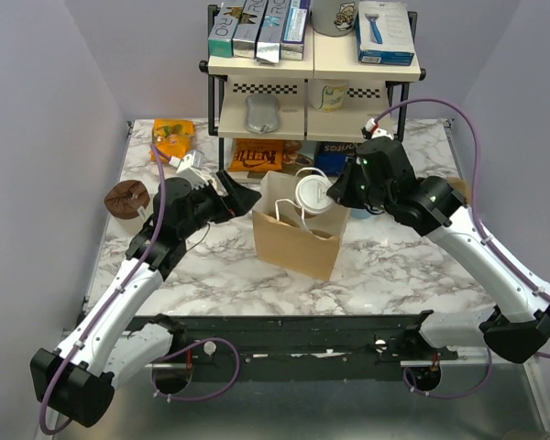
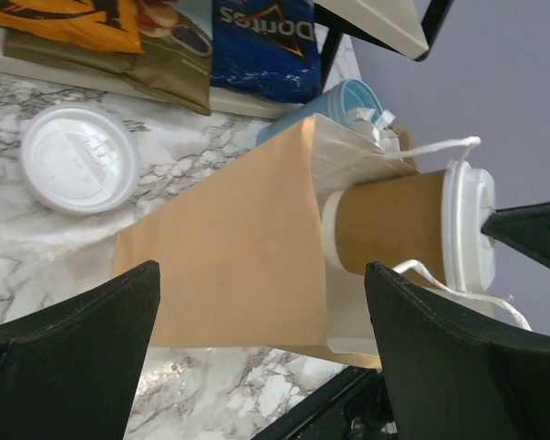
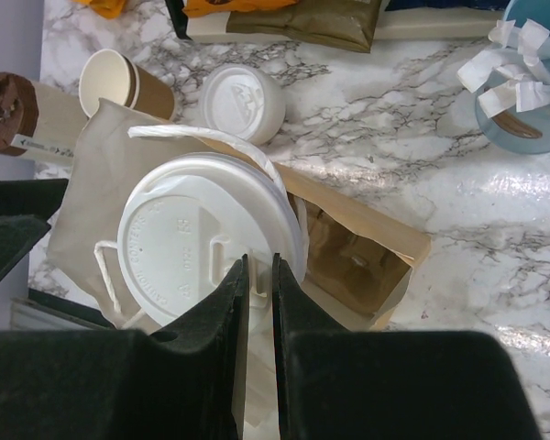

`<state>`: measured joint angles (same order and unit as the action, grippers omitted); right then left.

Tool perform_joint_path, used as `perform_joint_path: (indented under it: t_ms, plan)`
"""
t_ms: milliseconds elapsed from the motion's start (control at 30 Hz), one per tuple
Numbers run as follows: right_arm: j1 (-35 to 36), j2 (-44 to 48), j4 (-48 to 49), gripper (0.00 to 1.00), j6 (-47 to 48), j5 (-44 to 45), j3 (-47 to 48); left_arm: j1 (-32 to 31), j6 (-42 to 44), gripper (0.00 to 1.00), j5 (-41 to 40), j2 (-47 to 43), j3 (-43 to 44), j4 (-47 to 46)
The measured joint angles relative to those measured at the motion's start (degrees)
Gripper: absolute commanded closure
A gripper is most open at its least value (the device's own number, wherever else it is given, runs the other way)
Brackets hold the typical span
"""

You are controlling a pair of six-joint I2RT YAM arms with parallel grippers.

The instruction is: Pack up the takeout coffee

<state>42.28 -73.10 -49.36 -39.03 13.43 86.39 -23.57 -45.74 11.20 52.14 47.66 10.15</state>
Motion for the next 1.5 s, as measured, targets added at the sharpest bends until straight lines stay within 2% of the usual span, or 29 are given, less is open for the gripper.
perform_joint_path:
  t_ms: [267, 633, 933, 1500]
  plan:
    - [0.0, -4.1, 0.0, 0.99, 0.5, 0.0, 0.0, 0.0, 2.2, 0.01, 7.8, 4.4, -0.1, -3.7]
    - [0.0, -7.3, 0.0, 0.99, 1.9, -1.2, 0.6, -0.3, 6.4, 0.01, 8.7, 5.9, 1.2, -1.9]
    - [0.0, -10.4, -1.8, 0.99, 3.0, -3.6, 3.3, -2.2, 5.6, 0.01, 13.6, 6.2, 0.2, -7.1]
    - [1.0, -17.8, -7.5, 0.99, 4.2, -7.5, 8.7, -10.0, 4.7, 0.01, 12.5, 3.8, -2.2, -7.6]
